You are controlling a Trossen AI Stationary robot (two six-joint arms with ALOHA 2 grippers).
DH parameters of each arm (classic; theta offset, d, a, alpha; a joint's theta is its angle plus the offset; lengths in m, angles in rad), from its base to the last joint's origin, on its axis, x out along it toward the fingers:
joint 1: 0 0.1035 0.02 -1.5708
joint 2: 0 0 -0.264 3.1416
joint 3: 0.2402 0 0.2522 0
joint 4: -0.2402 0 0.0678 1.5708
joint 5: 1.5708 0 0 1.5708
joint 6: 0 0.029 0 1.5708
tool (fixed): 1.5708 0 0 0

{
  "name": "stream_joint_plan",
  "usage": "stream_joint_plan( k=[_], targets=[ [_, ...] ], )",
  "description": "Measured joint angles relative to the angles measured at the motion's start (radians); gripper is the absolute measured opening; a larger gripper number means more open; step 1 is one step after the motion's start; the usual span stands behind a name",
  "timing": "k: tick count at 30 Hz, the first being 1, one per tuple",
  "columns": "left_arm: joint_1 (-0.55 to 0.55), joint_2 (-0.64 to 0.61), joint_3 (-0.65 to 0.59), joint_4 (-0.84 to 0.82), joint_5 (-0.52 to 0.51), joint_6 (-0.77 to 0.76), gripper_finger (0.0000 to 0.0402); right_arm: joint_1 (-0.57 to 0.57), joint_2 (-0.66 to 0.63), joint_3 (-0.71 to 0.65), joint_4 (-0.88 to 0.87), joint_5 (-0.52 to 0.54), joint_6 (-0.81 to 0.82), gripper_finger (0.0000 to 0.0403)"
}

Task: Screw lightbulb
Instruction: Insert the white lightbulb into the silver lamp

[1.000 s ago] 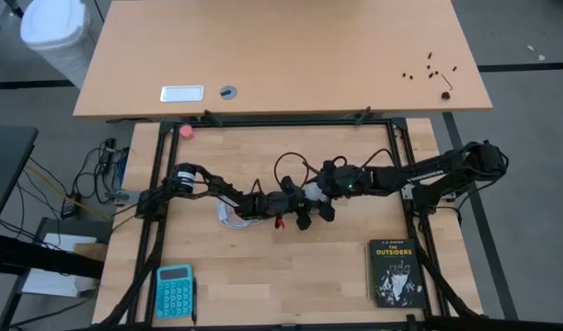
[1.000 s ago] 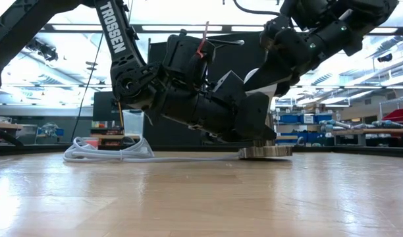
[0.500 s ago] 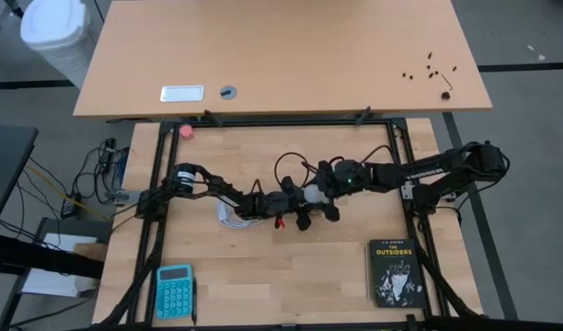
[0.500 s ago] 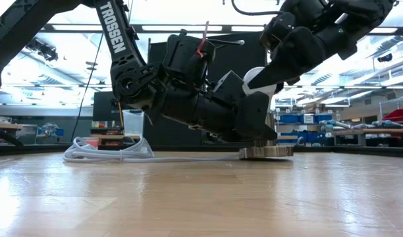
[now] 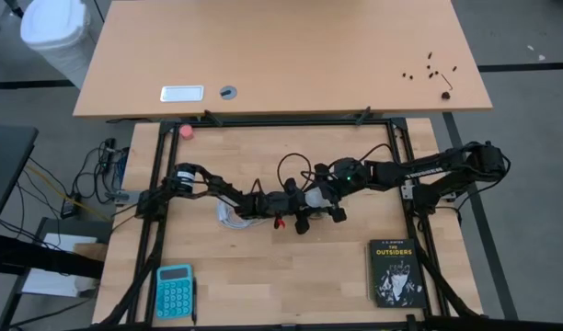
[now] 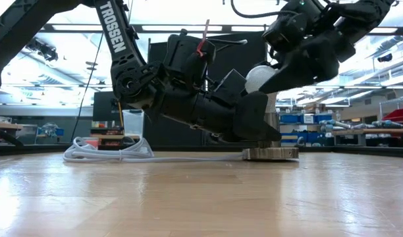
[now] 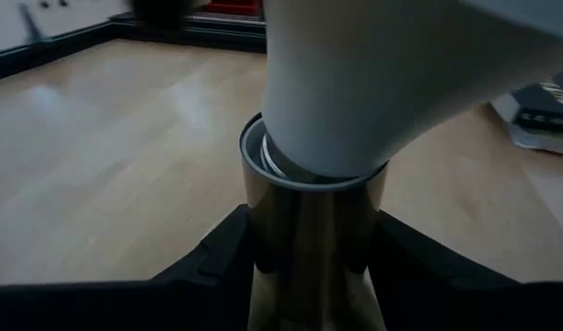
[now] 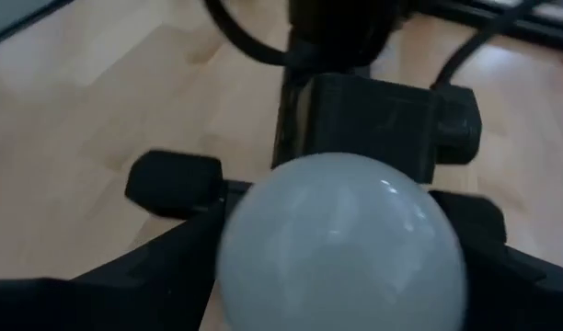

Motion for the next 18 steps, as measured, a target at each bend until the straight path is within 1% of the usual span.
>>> stream_joint_plan(
  k=[5,10,13,18],
  targets=[
    [0.0,-0.001,0.0,-0.005,0.073,0.006,0.0171,-0.008,0.0,0.0,-0.001,-0.033,-0.095,0.033],
    [0.0,-0.001,0.001,-0.006,0.136,0.031,0.0171,-0.037,0.0,0.0,-0.008,-0.114,-0.101,0.032],
    [0.0,-0.001,0.001,-0.007,0.16,0.048,0.0171,-0.047,0.0,-0.002,-0.02,-0.134,-0.116,0.0315],
    [0.0,-0.001,0.0,-0.008,0.179,0.055,0.0171,-0.051,-0.001,-0.028,0.023,-0.167,-0.107,0.0303]
  ],
)
